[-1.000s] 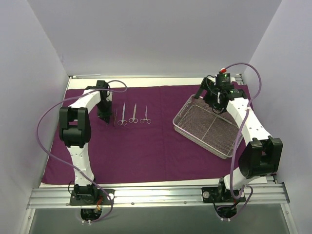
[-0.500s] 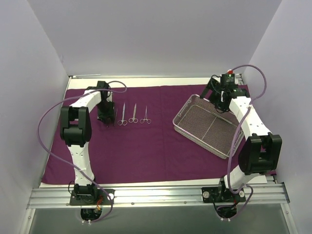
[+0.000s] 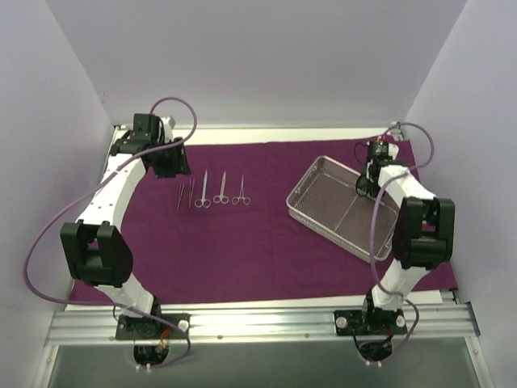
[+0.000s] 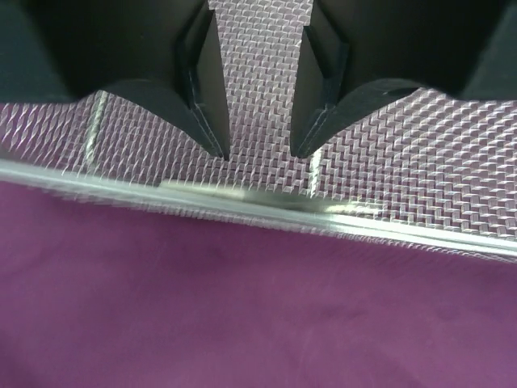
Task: Open and lay out the surgical kit
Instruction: Pick up the medical item from the container.
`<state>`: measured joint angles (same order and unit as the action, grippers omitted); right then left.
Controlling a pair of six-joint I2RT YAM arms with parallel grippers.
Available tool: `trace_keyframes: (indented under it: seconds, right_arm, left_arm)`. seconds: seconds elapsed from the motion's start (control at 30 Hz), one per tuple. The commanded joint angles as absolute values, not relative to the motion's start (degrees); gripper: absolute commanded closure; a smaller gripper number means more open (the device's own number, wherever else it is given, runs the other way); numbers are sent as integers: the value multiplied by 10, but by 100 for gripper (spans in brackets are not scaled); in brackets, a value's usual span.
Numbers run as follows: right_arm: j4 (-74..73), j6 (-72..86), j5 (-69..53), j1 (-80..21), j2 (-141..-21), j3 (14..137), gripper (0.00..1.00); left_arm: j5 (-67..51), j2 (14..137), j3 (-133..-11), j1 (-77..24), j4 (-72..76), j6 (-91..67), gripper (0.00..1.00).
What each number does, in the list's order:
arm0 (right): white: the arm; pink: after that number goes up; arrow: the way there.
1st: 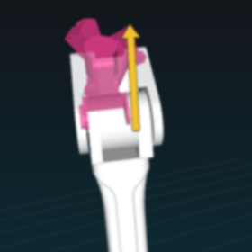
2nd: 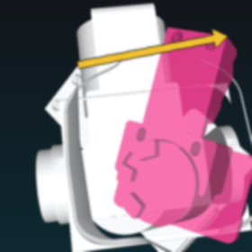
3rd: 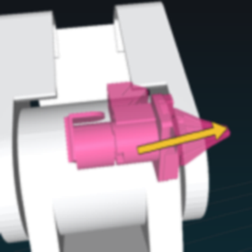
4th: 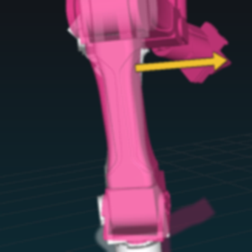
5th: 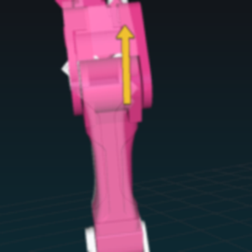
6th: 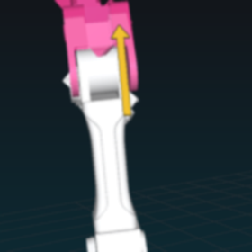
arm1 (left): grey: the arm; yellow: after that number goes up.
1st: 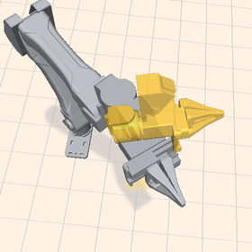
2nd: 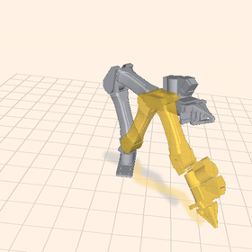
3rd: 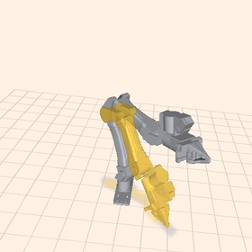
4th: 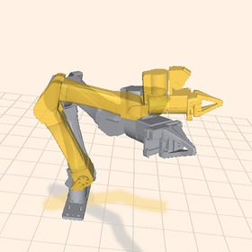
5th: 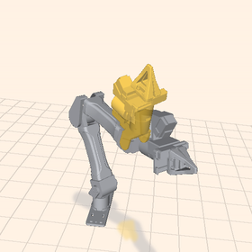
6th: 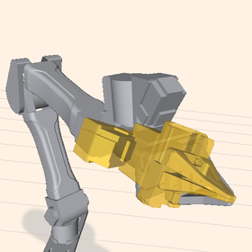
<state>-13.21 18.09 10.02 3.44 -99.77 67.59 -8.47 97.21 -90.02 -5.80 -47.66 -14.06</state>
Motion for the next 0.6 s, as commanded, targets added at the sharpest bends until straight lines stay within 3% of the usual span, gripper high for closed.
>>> trace_keyframes:
  seconds: [0.0,0.13,0.33,0.57]
  right_arm:
    - [-89,61,156,34,-1011,690,64]
    - [-63,15,157,22,-1034,690,48]
    - [-24,-48,167,-15,-1042,670,39]
    - [-7,-84,163,-33,-1080,675,37]
  left_arm:
    - [-151,932,-848,-73,-427,-165,39]
    - [-173,915,-815,-80,-420,-165,39]
    - [-186,911,-795,-80,-410,-165,39]
    - [-194,911,-794,-81,-410,-163,38]
